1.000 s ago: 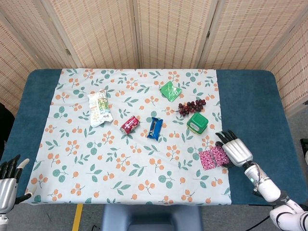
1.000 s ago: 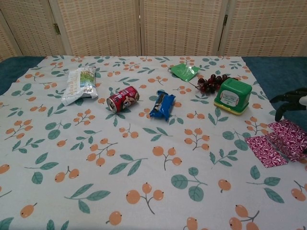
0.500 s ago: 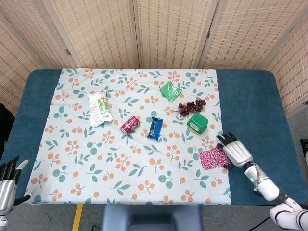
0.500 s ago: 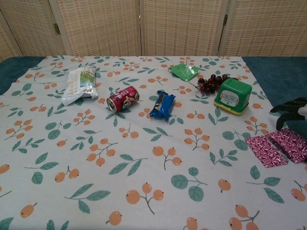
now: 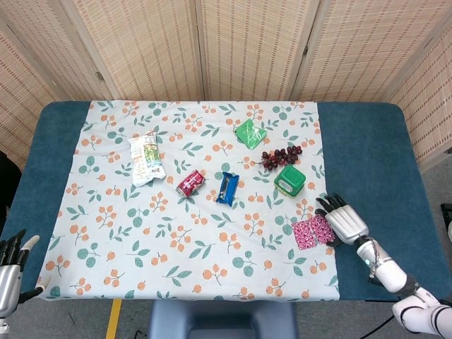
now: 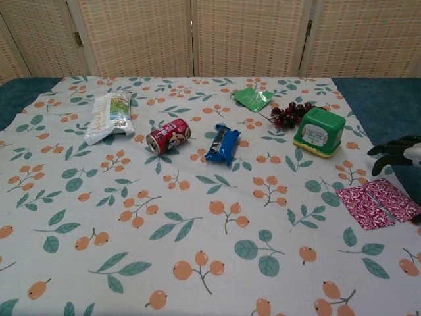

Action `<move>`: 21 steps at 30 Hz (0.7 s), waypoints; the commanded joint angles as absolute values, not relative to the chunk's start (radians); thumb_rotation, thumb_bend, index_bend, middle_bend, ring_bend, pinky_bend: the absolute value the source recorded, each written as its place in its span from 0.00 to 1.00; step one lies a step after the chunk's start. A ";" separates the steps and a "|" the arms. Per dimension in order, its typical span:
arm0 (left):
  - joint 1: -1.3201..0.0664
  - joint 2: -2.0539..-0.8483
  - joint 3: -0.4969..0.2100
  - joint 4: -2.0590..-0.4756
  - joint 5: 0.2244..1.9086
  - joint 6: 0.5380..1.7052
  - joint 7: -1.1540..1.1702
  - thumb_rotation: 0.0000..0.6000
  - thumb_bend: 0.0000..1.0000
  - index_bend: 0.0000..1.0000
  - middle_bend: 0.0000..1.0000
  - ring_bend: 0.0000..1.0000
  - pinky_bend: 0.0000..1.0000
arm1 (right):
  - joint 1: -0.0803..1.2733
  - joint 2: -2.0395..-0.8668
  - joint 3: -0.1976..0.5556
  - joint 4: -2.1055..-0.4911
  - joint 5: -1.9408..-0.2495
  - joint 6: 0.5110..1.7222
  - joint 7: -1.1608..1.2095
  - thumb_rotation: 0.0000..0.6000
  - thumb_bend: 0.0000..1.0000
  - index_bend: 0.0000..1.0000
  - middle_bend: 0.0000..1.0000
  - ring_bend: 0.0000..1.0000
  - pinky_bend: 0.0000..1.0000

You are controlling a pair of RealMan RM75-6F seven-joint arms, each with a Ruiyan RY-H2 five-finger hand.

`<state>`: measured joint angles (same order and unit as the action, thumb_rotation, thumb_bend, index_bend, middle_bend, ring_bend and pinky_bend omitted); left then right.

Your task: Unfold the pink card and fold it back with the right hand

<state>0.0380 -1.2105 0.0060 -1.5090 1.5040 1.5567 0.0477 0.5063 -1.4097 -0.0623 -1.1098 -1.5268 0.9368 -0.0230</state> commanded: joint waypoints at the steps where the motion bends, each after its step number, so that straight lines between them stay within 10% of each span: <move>1: 0.039 -1.210 0.006 -1.508 1.504 1.558 0.046 1.00 0.28 0.17 0.02 0.06 0.00 | 0.504 -1.408 -0.062 -1.112 -1.523 0.936 -0.024 0.83 0.11 0.22 0.08 0.00 0.00; 21: 0.041 -1.215 0.005 -1.488 1.505 1.555 0.023 1.00 0.28 0.17 0.02 0.06 0.00 | 0.508 -1.395 -0.048 -1.289 -1.475 0.900 -0.047 0.83 0.11 0.21 0.08 0.00 0.00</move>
<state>0.0403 -1.2148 0.0049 -1.4881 1.5054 1.5555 0.0236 0.5035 -1.3870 -0.0543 -1.2854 -1.4869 0.9103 -0.0373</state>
